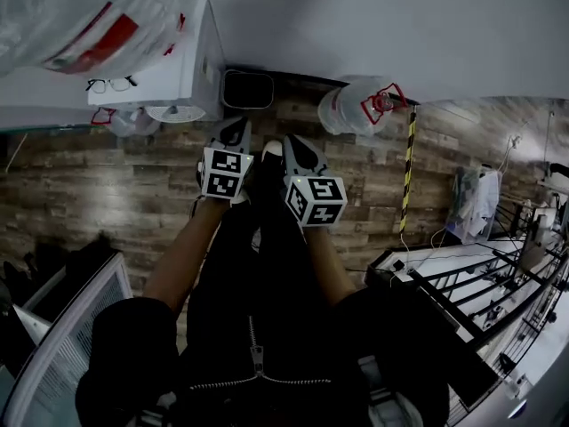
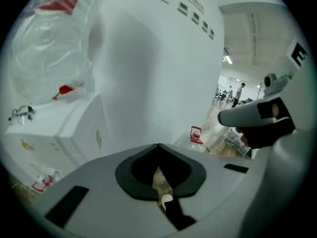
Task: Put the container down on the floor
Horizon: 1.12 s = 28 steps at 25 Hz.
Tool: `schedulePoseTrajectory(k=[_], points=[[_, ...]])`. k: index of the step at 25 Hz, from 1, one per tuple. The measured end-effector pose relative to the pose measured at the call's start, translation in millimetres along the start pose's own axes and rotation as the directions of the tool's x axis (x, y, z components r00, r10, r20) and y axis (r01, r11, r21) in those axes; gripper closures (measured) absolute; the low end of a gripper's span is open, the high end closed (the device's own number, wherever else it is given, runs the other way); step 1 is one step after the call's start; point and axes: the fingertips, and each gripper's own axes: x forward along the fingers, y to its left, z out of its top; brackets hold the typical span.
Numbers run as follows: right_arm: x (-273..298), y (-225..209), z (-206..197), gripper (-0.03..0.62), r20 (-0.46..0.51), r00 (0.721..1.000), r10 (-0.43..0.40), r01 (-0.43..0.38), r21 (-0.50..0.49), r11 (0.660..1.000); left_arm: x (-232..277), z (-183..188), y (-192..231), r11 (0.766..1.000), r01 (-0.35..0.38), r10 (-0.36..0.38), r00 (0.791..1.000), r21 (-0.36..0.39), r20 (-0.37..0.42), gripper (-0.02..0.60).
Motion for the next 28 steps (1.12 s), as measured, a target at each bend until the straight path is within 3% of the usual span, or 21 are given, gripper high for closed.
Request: schedulePoseTrajectory(k=[7, 12, 15, 20, 24, 28], points=[[-37.9, 28.4, 41.7, 0.585, 0.084, 0.996, 0.014, -0.009, -0.063, 0.998, -66.3, 57.2, -24.4, 0.994, 0.027, -0.038, 0.994, 0.105, 0.104, 0.568], [-55.0, 50.7, 89.1, 0.585, 0.183, 0.982, 0.054, -0.030, -0.131, 0.991, -108.6, 101.7, -22.9, 0.996, 0.010, -0.027, 0.979, 0.085, 0.202, 0.568], [-69.3, 66.3, 117.6, 0.585, 0.241, 0.968, 0.070, -0.030, -0.163, 0.986, -132.7, 131.7, -24.3, 0.996, 0.012, -0.034, 0.963, 0.085, 0.269, 0.568], [-104.1, 92.1, 152.1, 0.585, 0.349, 0.932, 0.101, -0.032, -0.198, 0.980, -173.3, 179.0, -34.0, 0.989, -0.015, -0.044, 0.920, 0.147, 0.388, 0.568], [-121.8, 102.6, 159.1, 0.585, 0.378, 0.921, 0.095, -0.013, -0.216, 0.976, -192.1, 192.3, -38.2, 0.990, -0.001, -0.061, 0.898, 0.140, 0.436, 0.568], [-126.0, 100.9, 150.2, 0.585, 0.356, 0.932, 0.065, 0.008, -0.201, 0.979, -196.2, 186.1, -42.4, 0.991, 0.010, -0.068, 0.898, 0.133, 0.435, 0.568]])
